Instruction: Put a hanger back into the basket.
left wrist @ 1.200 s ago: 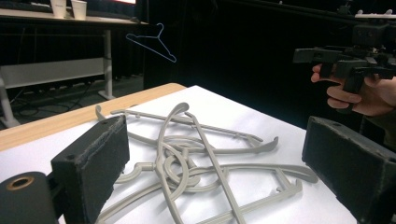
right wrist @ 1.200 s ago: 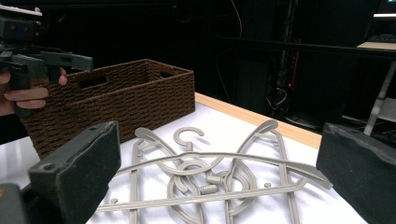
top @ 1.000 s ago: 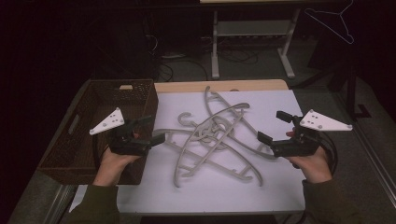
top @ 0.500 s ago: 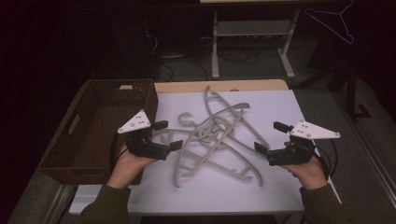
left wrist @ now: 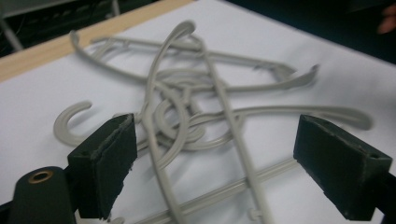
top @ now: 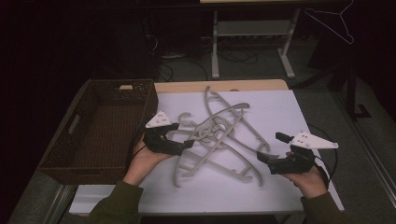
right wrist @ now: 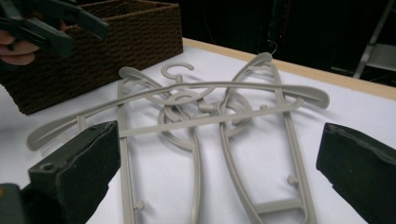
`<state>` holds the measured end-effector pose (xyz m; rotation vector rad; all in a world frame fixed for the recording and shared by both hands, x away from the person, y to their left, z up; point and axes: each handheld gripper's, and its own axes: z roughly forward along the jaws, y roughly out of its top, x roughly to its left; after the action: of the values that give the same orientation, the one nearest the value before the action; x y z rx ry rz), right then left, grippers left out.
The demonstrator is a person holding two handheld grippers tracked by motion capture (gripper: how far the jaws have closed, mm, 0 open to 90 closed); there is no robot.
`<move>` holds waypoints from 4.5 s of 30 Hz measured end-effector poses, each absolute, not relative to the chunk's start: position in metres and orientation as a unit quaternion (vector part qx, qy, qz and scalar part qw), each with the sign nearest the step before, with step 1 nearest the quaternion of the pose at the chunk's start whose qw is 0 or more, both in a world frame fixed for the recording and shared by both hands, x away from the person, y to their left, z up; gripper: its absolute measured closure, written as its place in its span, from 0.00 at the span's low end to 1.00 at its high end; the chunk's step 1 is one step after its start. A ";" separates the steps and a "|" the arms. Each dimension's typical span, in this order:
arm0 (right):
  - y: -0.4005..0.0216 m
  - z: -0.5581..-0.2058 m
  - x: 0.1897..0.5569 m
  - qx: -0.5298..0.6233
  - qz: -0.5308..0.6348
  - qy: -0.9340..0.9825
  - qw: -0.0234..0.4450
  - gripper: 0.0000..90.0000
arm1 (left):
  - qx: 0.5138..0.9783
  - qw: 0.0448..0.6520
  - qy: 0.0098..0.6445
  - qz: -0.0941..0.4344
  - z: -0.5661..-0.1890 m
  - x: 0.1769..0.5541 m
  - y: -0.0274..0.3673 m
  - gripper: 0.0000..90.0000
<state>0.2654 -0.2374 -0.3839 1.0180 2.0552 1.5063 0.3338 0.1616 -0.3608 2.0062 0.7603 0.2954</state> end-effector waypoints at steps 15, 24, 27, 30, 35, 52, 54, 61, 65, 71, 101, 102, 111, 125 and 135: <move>-0.248 -0.391 0.264 0.380 0.540 0.723 0.205 0.00 | 0.856 0.361 0.348 0.122 -0.408 0.376 0.139 0.26; -0.249 -0.392 0.264 0.379 0.537 0.725 0.205 0.00 | 0.872 0.320 0.354 0.111 -0.423 0.386 0.136 0.41; -0.249 -0.393 0.264 0.379 0.538 0.724 0.206 0.00 | 0.875 0.309 0.354 0.116 -0.426 0.385 0.132 0.47; -0.249 -0.392 0.264 0.381 0.538 0.723 0.206 0.00 | 0.874 0.305 0.361 0.114 -0.427 0.386 0.132 0.52; -0.250 -0.392 0.265 0.381 0.540 0.722 0.206 0.00 | 0.875 0.294 0.369 0.110 -0.430 0.388 0.133 0.61; -0.251 -0.392 0.265 0.382 0.541 0.720 0.207 0.00 | 0.868 0.295 0.389 0.088 -0.432 0.390 0.133 0.85; -0.251 -0.392 0.265 0.382 0.541 0.720 0.207 0.00 | 0.866 0.296 0.393 0.087 -0.432 0.390 0.133 0.85; -0.252 -0.392 0.265 0.382 0.540 0.720 0.207 0.00 | 0.863 0.300 0.399 0.077 -0.432 0.390 0.134 0.88; -0.252 -0.392 0.265 0.383 0.541 0.720 0.207 0.00 | 0.862 0.301 0.400 0.073 -0.431 0.390 0.134 0.90; -0.252 -0.393 0.265 0.383 0.540 0.721 0.207 0.00 | 0.859 0.312 0.400 0.073 -0.427 0.389 0.134 0.91; -0.255 -0.391 0.264 0.392 0.546 0.710 0.208 0.00 | 0.850 0.341 0.389 0.105 -0.305 0.384 0.172 0.91; -0.255 -0.391 0.264 0.392 0.546 0.710 0.208 0.00 | 0.850 0.341 0.389 0.105 -0.305 0.384 0.172 0.91; -0.253 -0.391 0.264 0.389 0.548 0.710 0.210 0.00 | 0.839 0.348 0.397 0.129 -0.269 0.378 0.215 0.91; -0.253 -0.392 0.265 0.389 0.547 0.710 0.211 0.00 | 0.820 0.346 0.432 0.142 -0.259 0.374 0.292 0.91; -0.252 -0.392 0.266 0.388 0.546 0.712 0.213 0.00 | 0.808 0.336 0.457 0.158 -0.260 0.369 0.340 0.91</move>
<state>0.2659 -0.2518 -0.3918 1.0765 1.9750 1.5149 0.3686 0.3397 -0.2604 2.1078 1.1919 0.4123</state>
